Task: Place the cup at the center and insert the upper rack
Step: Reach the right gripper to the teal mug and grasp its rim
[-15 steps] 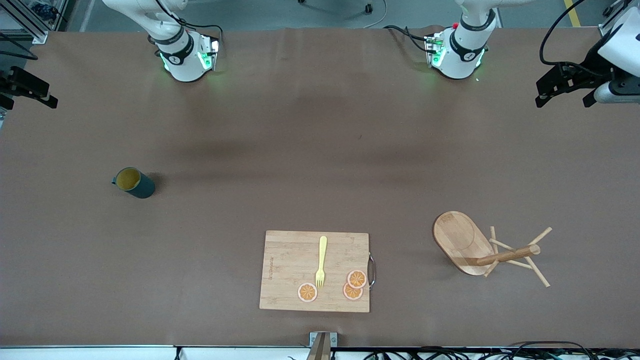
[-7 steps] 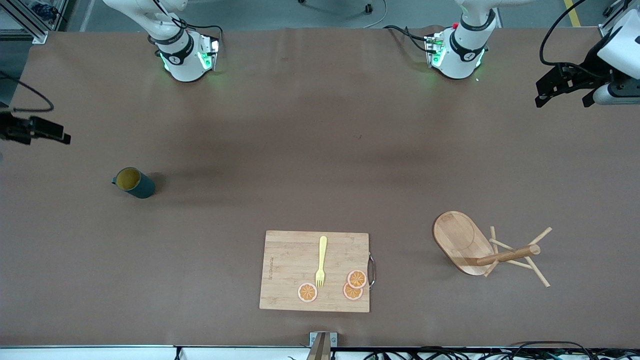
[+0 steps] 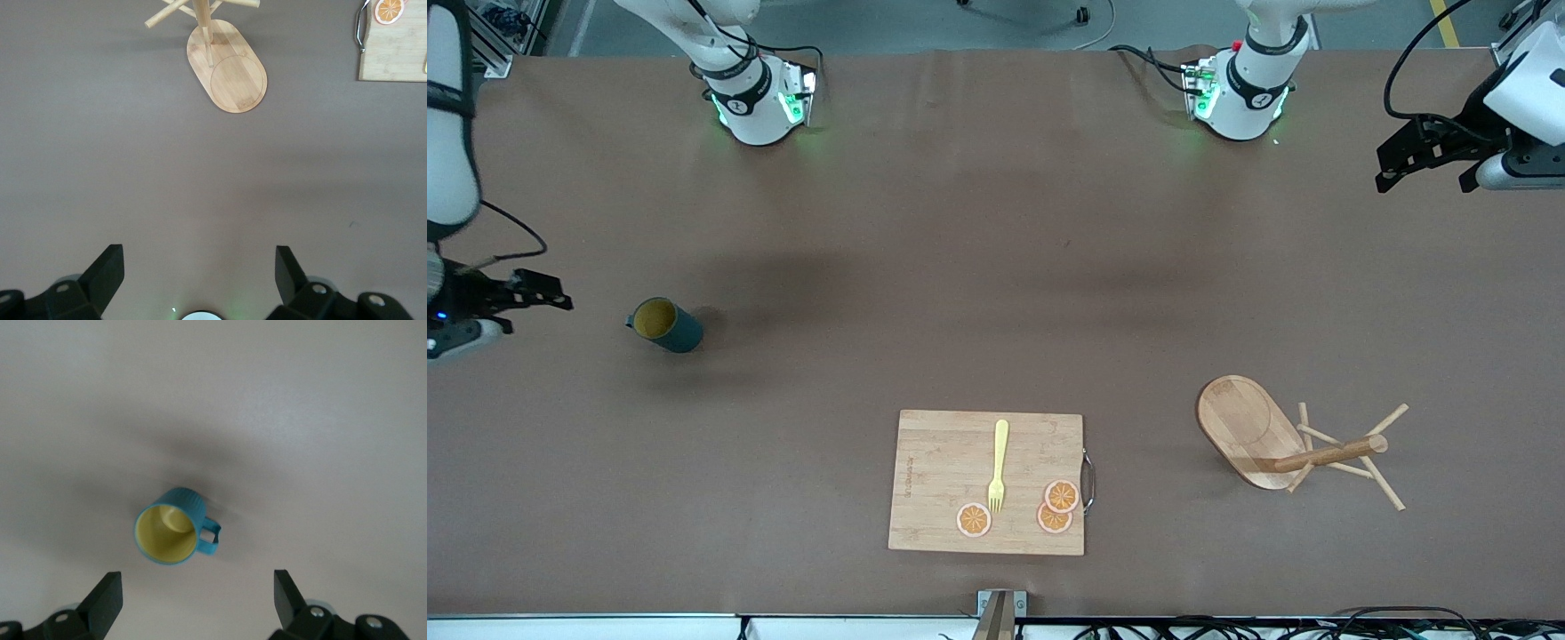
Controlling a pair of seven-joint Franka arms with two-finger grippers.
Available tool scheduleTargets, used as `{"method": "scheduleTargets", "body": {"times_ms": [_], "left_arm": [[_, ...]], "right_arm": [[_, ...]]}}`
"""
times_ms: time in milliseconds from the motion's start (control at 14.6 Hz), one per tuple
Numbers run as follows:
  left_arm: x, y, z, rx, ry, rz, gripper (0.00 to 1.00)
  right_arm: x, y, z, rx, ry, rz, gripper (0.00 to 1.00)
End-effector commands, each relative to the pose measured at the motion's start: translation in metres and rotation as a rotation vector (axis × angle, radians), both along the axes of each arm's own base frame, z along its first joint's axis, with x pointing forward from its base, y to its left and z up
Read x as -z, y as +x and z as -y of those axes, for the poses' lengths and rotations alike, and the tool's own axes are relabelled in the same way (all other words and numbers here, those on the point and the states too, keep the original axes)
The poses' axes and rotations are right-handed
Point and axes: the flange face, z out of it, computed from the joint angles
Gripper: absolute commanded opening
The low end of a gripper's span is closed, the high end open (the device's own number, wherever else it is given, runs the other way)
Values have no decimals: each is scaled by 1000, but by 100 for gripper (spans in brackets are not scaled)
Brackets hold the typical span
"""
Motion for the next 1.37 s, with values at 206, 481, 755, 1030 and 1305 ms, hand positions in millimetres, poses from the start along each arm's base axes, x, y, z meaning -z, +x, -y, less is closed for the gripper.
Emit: {"method": "scheduleTargets", "body": {"times_ms": [206,481,755,1030,1305], "left_arm": [[-1,3,-4,15,5,-12,100],[4,8,-3,10,2,-19,100],[6,10,-3,11,1,-18,100],[6,11,-3,11,1,-15,100],[6,11,-3,11,1,-15,100]], "right_arm": [[112,-34,-22,-107,9,14,100],[149,-39,-23,-128,5,12,99],[169,-42,-25,-132,8,-3,61],[171,-44,-27,-128,11,-9,0],[152,-37,-31,-99,18,-30,0]]}}
